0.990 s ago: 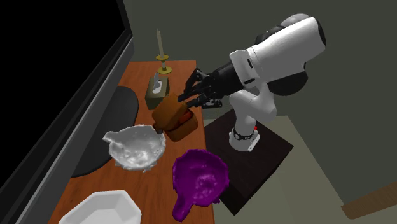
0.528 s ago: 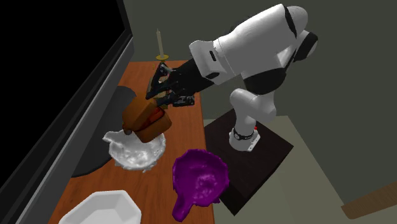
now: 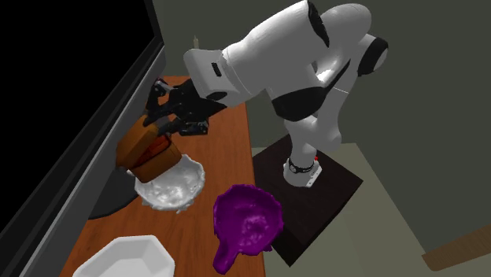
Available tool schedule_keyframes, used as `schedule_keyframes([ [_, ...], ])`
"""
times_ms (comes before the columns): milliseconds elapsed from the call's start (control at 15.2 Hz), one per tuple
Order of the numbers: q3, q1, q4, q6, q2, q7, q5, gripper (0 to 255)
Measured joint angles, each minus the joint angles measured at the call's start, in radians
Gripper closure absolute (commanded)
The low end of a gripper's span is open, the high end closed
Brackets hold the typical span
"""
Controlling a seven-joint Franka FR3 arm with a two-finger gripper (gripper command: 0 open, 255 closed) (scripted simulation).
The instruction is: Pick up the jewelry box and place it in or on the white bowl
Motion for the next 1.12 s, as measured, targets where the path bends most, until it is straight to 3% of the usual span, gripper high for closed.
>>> schedule_keyframes([
  [1122, 0.008, -0.031, -0.224, 0.152, -0.028, 0.167, -0.103, 255],
])
